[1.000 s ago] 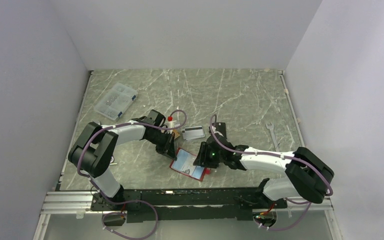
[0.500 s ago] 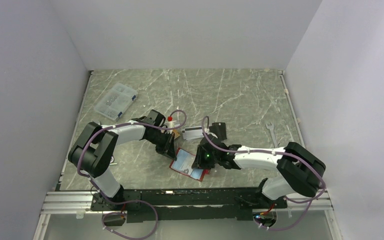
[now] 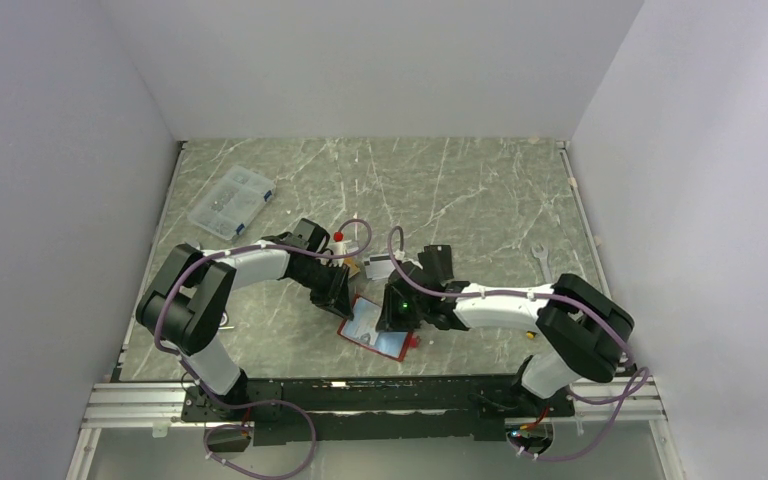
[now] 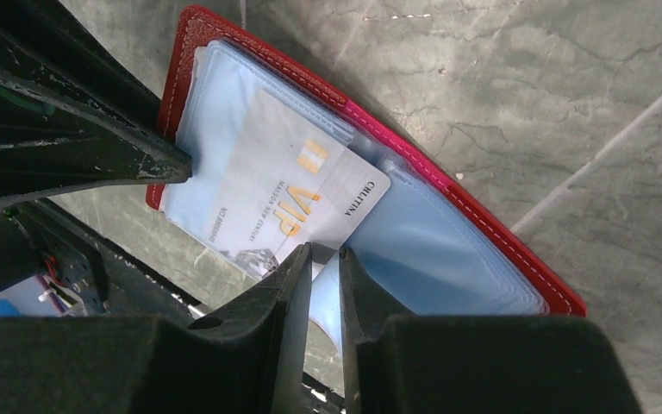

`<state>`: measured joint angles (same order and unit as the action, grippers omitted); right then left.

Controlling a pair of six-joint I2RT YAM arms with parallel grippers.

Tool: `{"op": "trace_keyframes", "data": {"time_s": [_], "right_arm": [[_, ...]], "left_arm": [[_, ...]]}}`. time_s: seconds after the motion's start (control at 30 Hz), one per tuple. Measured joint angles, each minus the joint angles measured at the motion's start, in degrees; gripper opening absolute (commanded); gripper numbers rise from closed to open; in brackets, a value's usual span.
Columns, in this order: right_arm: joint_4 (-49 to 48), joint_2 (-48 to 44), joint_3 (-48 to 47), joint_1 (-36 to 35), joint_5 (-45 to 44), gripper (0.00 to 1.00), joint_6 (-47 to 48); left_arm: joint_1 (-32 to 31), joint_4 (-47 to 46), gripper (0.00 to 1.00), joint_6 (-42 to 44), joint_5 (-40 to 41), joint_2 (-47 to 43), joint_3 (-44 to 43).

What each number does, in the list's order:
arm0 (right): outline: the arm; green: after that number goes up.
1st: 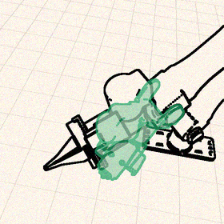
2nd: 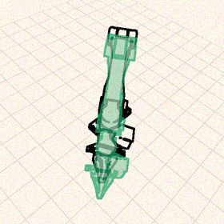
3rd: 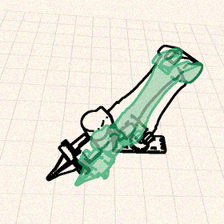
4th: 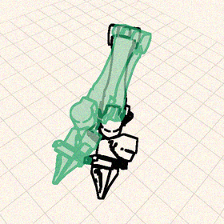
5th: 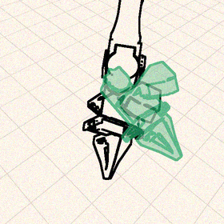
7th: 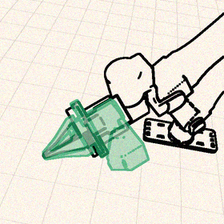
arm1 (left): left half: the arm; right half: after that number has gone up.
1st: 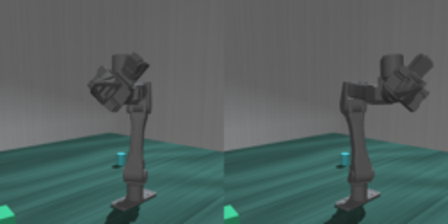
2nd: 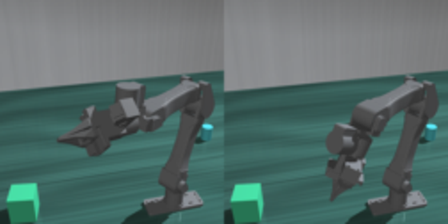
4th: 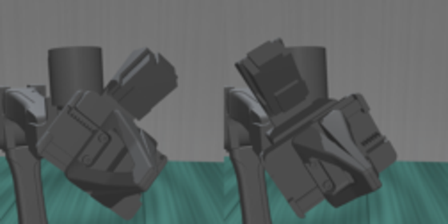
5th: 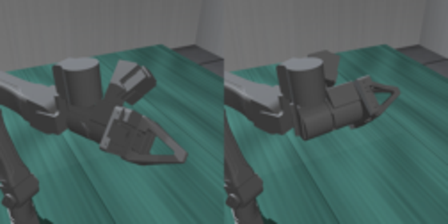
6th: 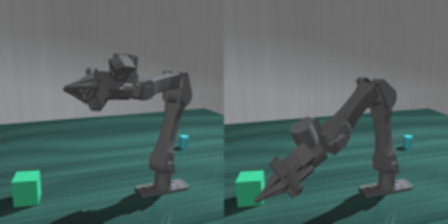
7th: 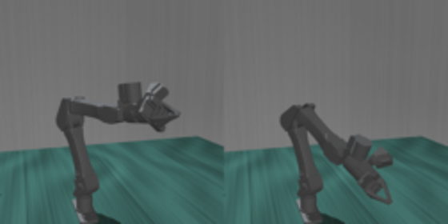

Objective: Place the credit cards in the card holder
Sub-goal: Insert the credit card into the card holder.

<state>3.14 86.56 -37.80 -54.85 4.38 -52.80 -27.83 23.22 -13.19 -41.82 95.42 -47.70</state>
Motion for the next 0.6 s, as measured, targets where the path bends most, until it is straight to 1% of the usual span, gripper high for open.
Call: {"op": "trace_keyframes", "data": {"time_s": [0.17,0.27,0.4,0.5,0.6], "right_arm": [[0.37,1.09,-1.44,0.00,0.00,0.21,1.81],[0.24,1.95,-2.47,0.00,0.02,0.22,2.86],[-1.20,3.06,-3.19,0.00,0.39,0.24,4.02],[-2.89,3.61,-3.41,0.00,0.76,0.29,4.72],[-5.05,3.54,-3.37,0.00,1.38,0.36,5.18]], "left_arm": [[0.00,0.00,0.26,0.02,0.00,0.00,0.00],[0.00,0.00,0.32,0.07,0.00,0.00,0.00],[-0.07,0.00,0.34,0.22,0.00,0.00,0.02],[-0.11,0.00,0.34,0.22,-0.07,0.00,0.00],[-0.11,0.02,0.34,0.22,-0.33,0.00,0.00]]}}
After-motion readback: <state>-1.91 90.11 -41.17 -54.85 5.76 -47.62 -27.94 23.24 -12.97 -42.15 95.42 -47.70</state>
